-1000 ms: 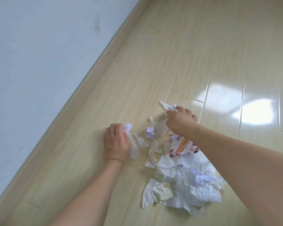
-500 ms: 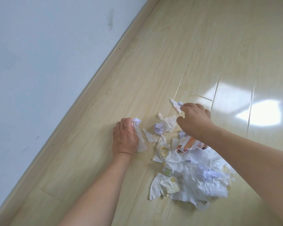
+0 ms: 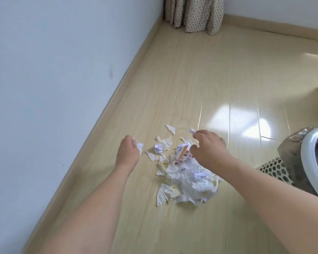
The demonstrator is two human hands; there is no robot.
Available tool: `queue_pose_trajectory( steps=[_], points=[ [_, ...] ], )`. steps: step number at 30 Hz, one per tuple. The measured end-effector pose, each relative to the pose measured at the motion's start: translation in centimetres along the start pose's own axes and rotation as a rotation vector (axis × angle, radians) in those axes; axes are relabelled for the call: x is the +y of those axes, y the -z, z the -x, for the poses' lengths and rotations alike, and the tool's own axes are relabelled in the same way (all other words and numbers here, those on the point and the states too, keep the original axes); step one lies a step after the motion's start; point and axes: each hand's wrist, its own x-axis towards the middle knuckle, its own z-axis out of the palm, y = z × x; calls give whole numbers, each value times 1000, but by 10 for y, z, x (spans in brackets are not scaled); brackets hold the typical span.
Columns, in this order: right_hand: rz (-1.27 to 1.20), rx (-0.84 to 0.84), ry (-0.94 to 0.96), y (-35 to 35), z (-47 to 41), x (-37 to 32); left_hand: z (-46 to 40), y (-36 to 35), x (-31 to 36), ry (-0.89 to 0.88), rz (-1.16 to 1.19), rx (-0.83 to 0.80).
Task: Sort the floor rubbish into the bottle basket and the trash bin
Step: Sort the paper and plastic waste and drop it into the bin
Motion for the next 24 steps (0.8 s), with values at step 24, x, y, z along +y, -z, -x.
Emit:
queue_pose_trajectory(
  steps=[24],
  points=[
    [-565,263,-676,109,389,319,437,-131,360,-393,154,-819]
  ],
)
